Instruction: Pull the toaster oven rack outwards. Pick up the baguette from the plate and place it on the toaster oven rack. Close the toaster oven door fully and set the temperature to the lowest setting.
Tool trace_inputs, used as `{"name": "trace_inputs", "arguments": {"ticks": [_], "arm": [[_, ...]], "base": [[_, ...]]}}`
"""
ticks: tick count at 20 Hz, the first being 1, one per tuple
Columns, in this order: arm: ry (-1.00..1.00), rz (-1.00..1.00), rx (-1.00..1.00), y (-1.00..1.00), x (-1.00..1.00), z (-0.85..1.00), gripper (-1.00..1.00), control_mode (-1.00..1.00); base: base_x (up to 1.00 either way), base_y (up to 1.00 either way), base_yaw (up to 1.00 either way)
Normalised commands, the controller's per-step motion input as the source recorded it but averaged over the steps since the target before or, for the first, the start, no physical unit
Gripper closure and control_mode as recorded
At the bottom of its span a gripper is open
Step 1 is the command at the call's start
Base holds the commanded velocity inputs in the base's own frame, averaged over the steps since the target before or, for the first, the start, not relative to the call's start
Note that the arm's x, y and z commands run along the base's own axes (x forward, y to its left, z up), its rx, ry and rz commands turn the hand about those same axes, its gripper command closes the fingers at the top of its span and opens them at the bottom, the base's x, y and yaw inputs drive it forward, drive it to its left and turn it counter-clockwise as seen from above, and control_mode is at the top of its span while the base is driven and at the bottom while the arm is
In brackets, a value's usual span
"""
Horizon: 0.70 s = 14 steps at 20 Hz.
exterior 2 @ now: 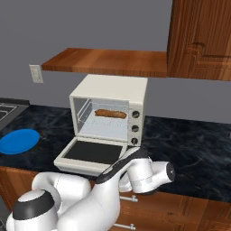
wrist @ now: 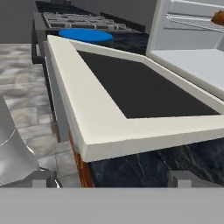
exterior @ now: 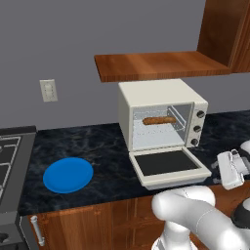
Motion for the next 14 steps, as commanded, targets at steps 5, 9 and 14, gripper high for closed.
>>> {"name": "trace_inputs", "arguments": {"ticks": [5,9,14], "arm": [[0.0,0.04,0.07,0.09,0.0,-0.15,-1.0,-1.0],[0.0,0.0,0.08,0.44,0.0,-0.26,-1.0,-1.0],[0.0,0.0,0.1,0.16,0.01,-0.16,-1.0,-1.0]], "base": [[0.0,0.0,0.0],[0.0,0.0,0.0],[0.0,0.0,0.0]]}}
